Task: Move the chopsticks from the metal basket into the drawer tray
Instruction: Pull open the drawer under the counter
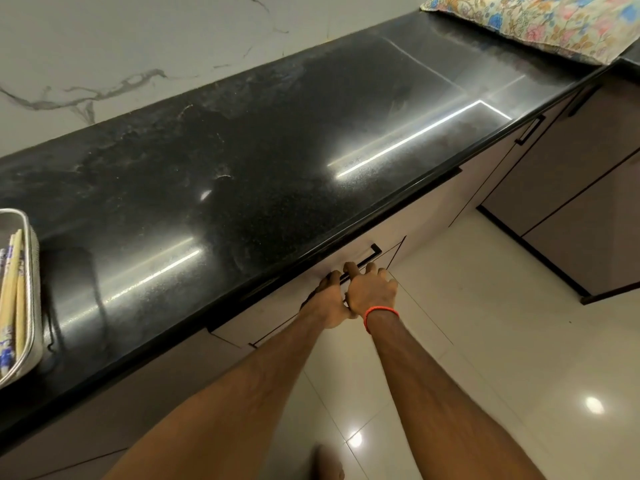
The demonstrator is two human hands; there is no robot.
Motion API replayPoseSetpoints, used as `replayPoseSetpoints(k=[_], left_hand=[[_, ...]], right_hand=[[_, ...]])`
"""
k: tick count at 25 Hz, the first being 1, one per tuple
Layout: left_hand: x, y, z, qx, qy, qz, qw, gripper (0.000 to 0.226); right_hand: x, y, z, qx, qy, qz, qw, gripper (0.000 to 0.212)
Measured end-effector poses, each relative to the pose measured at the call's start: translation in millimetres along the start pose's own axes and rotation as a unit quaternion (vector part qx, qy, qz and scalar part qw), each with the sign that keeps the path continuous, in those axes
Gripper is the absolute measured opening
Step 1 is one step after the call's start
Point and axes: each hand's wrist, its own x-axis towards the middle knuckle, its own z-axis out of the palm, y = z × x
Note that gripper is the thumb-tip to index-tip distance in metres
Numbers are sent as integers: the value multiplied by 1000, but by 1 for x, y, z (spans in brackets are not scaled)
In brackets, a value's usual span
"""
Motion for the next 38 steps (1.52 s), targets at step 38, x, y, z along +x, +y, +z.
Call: replayPoseSetpoints(k=[38], left_hand=[[-239, -86, -9, 17, 124, 78, 989, 28]], right_hand=[[-185, 54, -18, -13, 65, -49, 997, 37]])
